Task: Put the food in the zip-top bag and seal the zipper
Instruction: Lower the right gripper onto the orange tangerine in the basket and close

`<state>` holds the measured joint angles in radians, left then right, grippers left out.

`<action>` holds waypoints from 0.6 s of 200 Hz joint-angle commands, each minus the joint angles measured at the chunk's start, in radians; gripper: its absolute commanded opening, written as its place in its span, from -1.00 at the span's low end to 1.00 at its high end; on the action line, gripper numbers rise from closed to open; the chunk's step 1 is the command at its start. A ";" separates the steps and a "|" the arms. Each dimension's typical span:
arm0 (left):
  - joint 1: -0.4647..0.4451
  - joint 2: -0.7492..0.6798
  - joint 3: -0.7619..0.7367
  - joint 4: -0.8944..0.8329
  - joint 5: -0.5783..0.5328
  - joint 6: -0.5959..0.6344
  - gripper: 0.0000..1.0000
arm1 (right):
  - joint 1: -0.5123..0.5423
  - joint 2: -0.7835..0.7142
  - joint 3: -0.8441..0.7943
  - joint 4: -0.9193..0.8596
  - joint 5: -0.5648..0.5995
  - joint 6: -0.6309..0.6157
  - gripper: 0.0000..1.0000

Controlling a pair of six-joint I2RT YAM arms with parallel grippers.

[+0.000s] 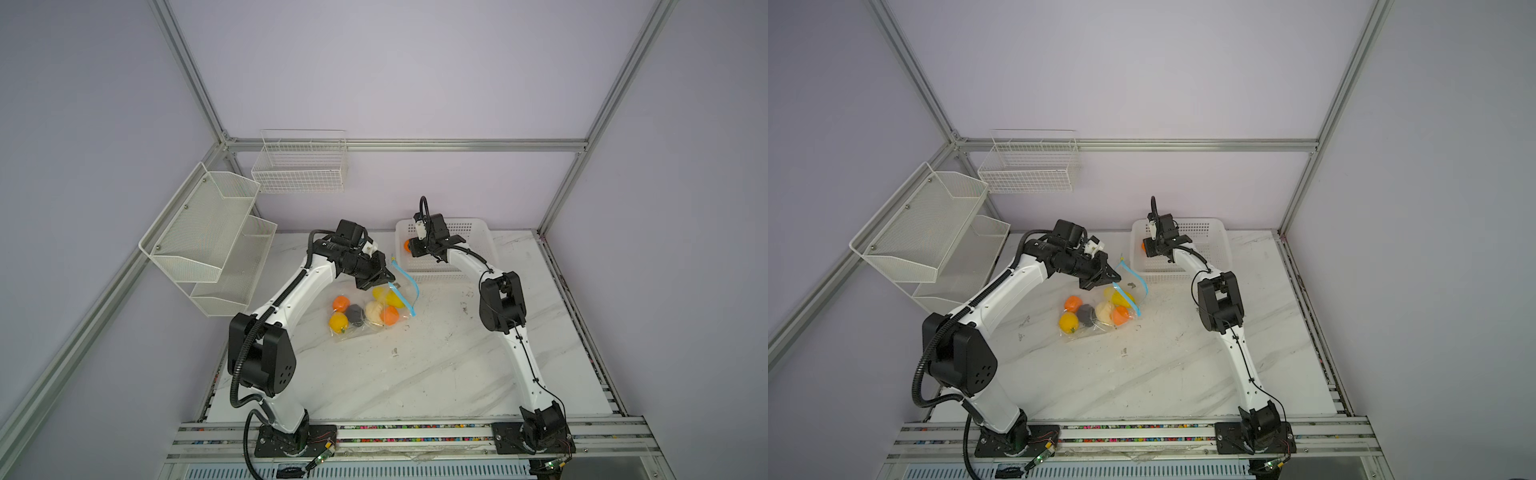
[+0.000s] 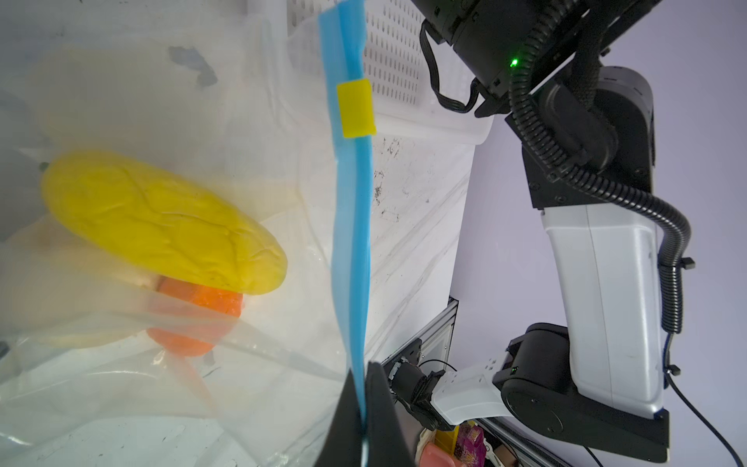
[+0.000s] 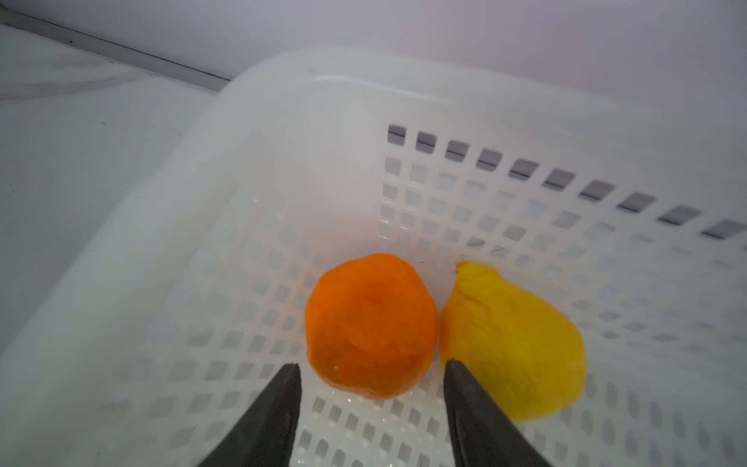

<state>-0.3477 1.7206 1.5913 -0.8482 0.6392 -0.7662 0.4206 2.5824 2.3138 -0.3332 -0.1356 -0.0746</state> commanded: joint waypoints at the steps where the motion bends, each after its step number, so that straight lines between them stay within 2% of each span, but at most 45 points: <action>1: 0.006 -0.011 0.015 -0.003 -0.001 0.007 -1.00 | 0.000 0.050 0.065 -0.010 -0.030 -0.016 0.23; 35: 0.006 -0.014 0.012 -0.005 -0.007 0.004 -1.00 | -0.001 0.116 0.143 -0.010 -0.037 -0.016 0.26; 83: 0.006 -0.020 0.007 -0.008 -0.014 -0.001 -1.00 | -0.003 0.146 0.162 -0.010 -0.032 -0.015 0.52; 120: 0.006 -0.021 0.004 -0.008 -0.015 -0.001 -1.00 | -0.003 0.161 0.174 -0.005 -0.027 -0.004 0.51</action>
<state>-0.3477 1.7206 1.5913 -0.8543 0.6231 -0.7670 0.4187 2.7232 2.4584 -0.3344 -0.1570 -0.0761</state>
